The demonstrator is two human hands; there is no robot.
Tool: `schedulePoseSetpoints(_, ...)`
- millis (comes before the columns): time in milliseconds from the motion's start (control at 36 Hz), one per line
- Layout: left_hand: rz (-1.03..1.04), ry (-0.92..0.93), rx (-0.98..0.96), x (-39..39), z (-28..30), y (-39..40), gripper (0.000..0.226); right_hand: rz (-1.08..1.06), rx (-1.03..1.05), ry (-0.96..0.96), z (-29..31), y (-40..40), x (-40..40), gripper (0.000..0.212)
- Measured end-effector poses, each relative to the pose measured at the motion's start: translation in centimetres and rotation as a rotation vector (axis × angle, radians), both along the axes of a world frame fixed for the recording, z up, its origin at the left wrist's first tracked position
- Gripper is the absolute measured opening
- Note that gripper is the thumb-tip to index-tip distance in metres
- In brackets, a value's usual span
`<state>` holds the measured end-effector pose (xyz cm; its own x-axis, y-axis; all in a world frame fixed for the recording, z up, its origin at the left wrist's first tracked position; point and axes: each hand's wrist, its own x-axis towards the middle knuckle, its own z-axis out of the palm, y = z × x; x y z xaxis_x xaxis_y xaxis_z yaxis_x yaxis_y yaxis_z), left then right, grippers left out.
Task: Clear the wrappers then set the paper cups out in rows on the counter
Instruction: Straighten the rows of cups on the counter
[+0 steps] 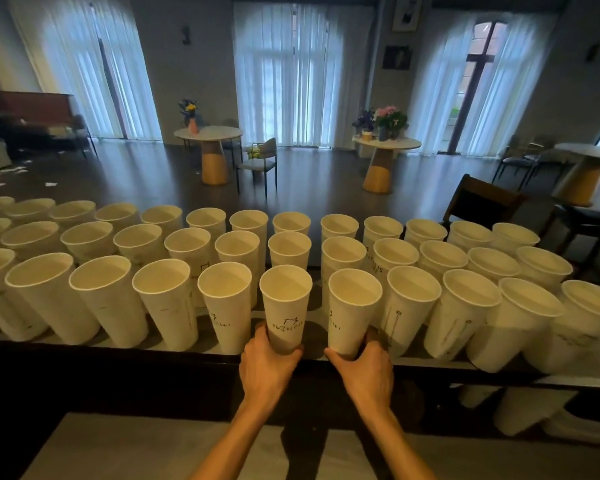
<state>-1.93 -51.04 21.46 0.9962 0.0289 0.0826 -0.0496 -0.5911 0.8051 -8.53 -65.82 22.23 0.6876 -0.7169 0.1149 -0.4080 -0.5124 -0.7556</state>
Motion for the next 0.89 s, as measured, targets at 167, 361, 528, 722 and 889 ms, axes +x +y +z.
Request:
schedulePoseSetpoints(167, -0.004, 0.01, 0.013, -0.7, 0.4, 0.5, 0.075, 0.01, -0.027, -0.002, 0.0, 0.3, -0.1, 0.071)
schedulePoseSetpoints(361, 0.032, 0.07, 0.007, -2.2, 0.2, 1.0, 0.085, 0.043, 0.008, -0.025, -0.2, 0.8, -1.4, 0.075)
schedulePoseSetpoints(528, 0.049, 0.083, -0.01, -3.3, 0.0, 1.5, 0.088, 0.026, -0.022, 0.013, -1.8, 1.0, -1.7, 0.076)
schedulePoseSetpoints(722, 0.009, 0.085, 0.021, -2.9, 0.6, 2.2, 0.085, -0.044, -0.054, 0.043, -2.4, 1.7, -0.6, 0.073)
schedulePoseSetpoints(889, 0.04, 0.094, 0.025, -4.2, 0.1, 2.9, 0.09, -0.074, -0.06, 0.027, -2.8, 2.4, -0.5, 0.072)
